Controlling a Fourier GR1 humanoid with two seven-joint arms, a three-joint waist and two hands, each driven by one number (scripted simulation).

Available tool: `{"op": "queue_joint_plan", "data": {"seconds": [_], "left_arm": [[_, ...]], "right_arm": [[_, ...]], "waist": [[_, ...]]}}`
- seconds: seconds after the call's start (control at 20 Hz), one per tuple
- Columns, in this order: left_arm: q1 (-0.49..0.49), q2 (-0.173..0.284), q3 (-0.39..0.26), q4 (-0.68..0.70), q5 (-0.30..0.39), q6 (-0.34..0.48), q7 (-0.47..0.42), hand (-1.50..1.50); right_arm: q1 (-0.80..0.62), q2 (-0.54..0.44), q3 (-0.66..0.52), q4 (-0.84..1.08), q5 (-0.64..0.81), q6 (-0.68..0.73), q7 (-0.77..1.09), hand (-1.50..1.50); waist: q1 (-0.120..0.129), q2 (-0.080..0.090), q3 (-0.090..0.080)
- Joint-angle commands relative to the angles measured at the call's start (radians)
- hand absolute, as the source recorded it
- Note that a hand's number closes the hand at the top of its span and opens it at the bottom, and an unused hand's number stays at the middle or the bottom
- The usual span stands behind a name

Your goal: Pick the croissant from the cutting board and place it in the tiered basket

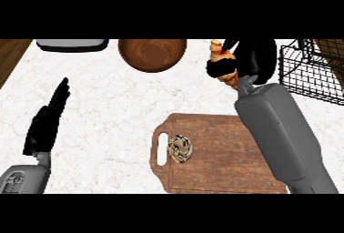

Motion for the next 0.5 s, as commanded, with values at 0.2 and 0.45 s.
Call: {"op": "queue_joint_plan", "data": {"seconds": [0.2,0.45], "left_arm": [[0.002,-0.012,0.005,-0.039,-0.003,-0.004,0.031,0.0],[-0.011,0.009,0.033,-0.029,-0.016,-0.019,0.026,0.0]], "right_arm": [[-0.155,-0.2,-0.085,-0.003,0.075,0.158,0.03,1.5],[-0.186,-0.282,-0.21,0.051,-0.046,0.233,-0.106,1.5]], "waist": [[-0.002,-0.002,0.0],[-0.001,0.001,0.0]]}}
